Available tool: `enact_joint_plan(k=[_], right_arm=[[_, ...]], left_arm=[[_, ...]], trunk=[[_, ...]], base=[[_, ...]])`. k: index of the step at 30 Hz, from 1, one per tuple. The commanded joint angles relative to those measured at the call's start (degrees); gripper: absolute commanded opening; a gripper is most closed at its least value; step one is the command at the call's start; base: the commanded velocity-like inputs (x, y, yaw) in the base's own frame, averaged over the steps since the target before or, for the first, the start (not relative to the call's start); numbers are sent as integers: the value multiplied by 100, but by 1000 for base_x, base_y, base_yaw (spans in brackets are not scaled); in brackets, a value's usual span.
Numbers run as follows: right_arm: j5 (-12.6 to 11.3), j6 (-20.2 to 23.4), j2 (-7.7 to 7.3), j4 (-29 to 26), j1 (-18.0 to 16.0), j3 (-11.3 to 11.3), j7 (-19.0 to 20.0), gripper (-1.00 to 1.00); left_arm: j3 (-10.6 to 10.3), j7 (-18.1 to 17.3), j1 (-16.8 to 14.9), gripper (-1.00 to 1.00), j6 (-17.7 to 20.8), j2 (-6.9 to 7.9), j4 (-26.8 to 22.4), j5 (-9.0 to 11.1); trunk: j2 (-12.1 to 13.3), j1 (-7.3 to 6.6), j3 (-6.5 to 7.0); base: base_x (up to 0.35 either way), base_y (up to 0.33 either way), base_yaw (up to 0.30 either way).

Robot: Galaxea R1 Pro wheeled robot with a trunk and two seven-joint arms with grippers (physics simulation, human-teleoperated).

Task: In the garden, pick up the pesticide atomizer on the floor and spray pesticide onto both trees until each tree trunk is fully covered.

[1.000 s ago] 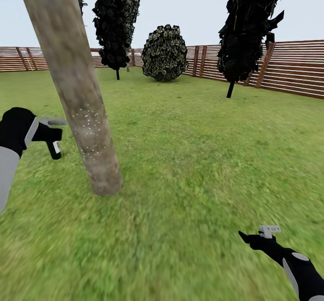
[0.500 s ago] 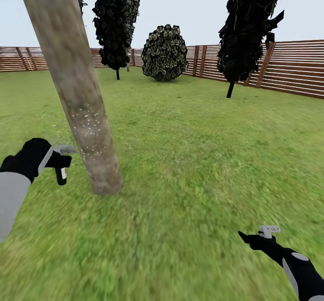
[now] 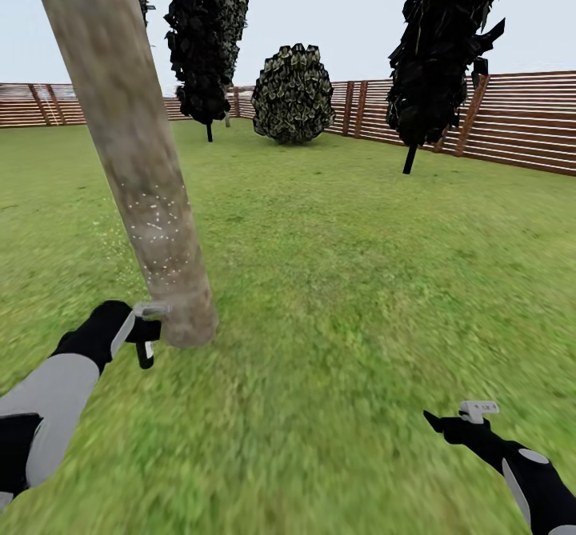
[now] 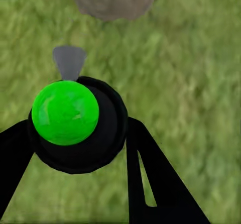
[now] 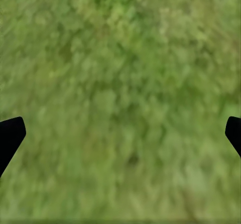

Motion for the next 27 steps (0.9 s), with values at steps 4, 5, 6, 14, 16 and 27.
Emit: enact_joint_plan(k=[4, 5, 6, 14, 16, 27], right_arm=[[53, 28, -3, -23, -4, -46, 56, 100], [56, 29, -5, -25, -4, -46, 58, 100], [59, 30, -9, -27, -4, -46, 62, 100], [54, 15, -13, -38, -4, -56, 49, 100], [53, 13, -13, -38, -4, -55, 48, 100], [53, 13, -12, -38, -4, -55, 48, 100]], left_arm=[[101, 57, 447, -100, 17, -16, -46, 31], [104, 61, 490, -100, 14, -27, -29, 35], [106, 65, 534, -100, -8, -55, -6, 34], [108, 54, 810, -100, -142, -201, -64, 43], [108, 64, 813, -100, -150, -350, -67, 7], [104, 93, 897, -100, -144, -394, 10, -27]], trunk=[[-2, -1, -5], [-2, -1, -5], [-2, -1, -5], [-2, -1, -5], [-2, -1, -5], [-2, -1, -20]], base=[[0, 0, 0], [19, 0, 0], [103, 0, 0], [307, 0, 0], [268, 0, 0], [64, 0, 130]])
